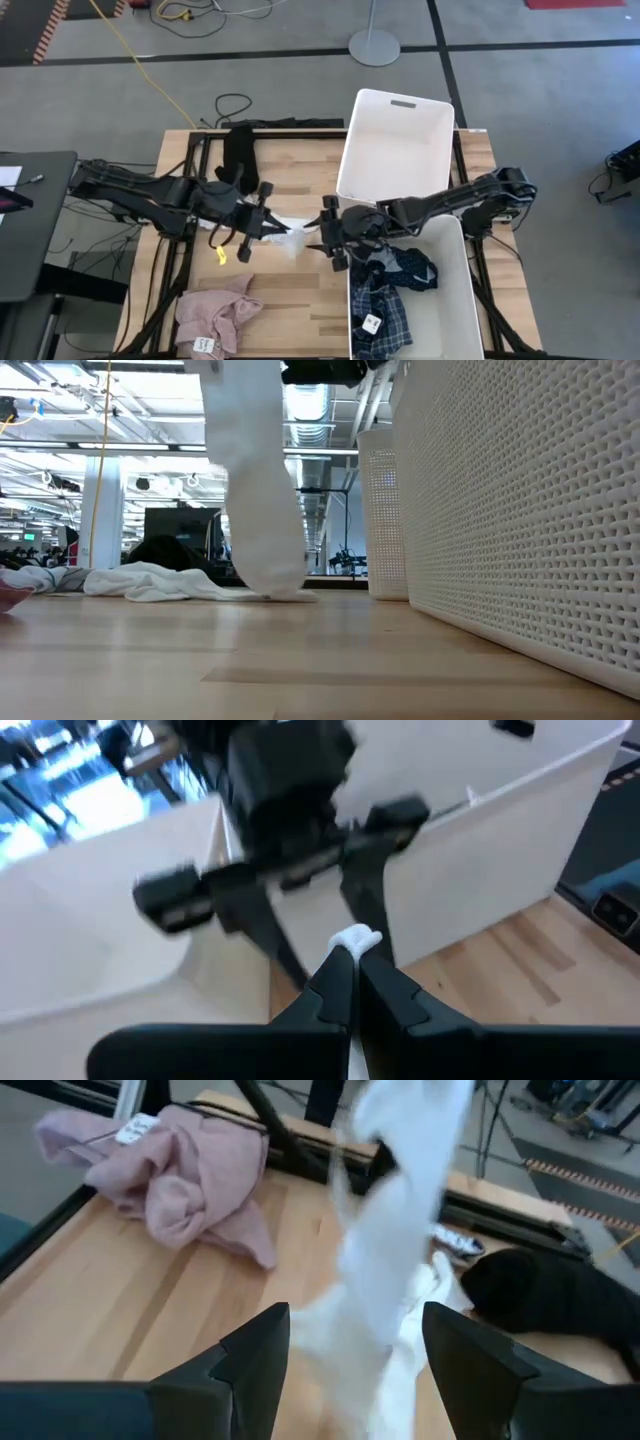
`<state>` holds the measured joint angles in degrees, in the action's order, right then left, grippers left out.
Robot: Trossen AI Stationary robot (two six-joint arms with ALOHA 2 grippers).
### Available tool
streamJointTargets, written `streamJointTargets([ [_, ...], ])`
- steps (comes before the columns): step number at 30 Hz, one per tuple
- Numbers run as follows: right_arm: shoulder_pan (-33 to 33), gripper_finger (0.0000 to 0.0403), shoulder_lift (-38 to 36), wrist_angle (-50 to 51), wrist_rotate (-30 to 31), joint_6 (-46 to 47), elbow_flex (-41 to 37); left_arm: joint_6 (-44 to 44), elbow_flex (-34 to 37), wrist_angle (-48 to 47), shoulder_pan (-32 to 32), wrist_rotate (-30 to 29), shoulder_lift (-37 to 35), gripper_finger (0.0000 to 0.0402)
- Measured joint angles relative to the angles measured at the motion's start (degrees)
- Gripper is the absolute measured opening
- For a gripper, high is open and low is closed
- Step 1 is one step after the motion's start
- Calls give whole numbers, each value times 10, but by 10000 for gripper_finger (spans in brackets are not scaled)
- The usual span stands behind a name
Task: Sort clothes
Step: Put the white sock into the top white laundry bin
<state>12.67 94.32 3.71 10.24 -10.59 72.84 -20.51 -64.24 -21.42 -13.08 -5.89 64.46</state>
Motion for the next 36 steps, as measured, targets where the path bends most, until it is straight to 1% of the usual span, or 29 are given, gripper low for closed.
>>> streamJointTargets([
  [4,-2,244,7,-15,-1,0,1,-16,-13,2,0,-4,0,0],
  [10,-5,244,30,-53,-57,5,1,-31,-17,23,0,-6,0,0],
  [17,-12,244,68,-55,-61,28,0,-40,-17,42,0,-23,0,0],
  [20,-16,234,74,-54,-61,39,0,-44,-17,49,0,-24,0,0],
  [23,-23,209,79,-69,-60,46,1,-48,-17,52,0,-23,0,0],
  [26,-28,167,78,-73,-58,46,0,-48,-17,52,0,-23,0,0],
  [28,-31,131,78,-73,-58,46,0,-48,-17,54,0,-23,0,0],
  [32,-36,38,78,-69,-58,41,0,-47,-17,53,0,-23,0,0],
  [33,-37,21,78,-69,-58,34,0,-47,-17,52,0,-23,0,0],
  [34,-38,13,78,-69,-57,30,0,-47,-17,50,0,-23,0,0],
  [36,-38,11,78,-68,-57,28,0,-47,-17,44,0,-23,0,1],
])
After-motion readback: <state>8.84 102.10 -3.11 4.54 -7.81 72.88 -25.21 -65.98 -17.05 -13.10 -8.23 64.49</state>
